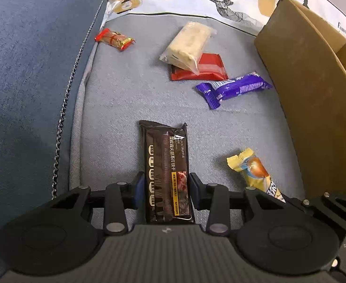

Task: Organize snacks
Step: 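Lift chocolate bar with left gripper while right gripper carries yellow bar over box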

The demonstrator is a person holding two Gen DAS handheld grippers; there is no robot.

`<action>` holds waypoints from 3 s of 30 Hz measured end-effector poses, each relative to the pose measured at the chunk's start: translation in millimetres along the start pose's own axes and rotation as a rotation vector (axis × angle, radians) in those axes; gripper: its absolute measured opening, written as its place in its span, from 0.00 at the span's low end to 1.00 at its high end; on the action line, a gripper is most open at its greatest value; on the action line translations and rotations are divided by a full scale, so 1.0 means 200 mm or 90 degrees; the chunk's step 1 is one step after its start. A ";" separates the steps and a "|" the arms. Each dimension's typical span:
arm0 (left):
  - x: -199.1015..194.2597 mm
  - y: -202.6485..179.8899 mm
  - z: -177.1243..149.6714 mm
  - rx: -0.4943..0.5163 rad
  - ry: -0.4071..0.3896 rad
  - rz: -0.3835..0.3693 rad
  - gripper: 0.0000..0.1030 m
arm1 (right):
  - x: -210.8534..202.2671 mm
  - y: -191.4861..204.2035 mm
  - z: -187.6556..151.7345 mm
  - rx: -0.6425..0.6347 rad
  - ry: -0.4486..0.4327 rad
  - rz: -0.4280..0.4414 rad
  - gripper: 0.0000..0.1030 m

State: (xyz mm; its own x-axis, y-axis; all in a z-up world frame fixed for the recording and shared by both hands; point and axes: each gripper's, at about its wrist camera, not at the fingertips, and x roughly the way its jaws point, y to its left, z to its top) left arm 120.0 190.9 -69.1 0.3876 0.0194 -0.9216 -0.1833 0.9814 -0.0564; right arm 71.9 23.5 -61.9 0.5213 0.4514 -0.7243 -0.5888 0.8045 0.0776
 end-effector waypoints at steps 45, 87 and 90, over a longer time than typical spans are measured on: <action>-0.42 -0.04 -0.02 -0.042 -0.281 0.000 0.42 | -0.35 -0.07 0.09 0.039 -0.206 -0.022 0.13; -0.45 -0.48 0.11 0.008 -0.396 -0.096 0.42 | -0.74 -0.89 0.17 0.073 -0.282 -0.161 0.12; -0.47 -0.58 0.12 0.028 -0.430 -0.123 0.42 | -0.75 -0.94 0.15 0.081 -0.281 -0.172 0.12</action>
State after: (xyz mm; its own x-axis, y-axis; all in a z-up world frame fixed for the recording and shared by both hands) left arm 126.9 79.7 33.0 0.8887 -0.0556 -0.4552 -0.0235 0.9858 -0.1664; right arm 122.1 -183.4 53.0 0.8701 0.3198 -0.3750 -0.3333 0.9423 0.0304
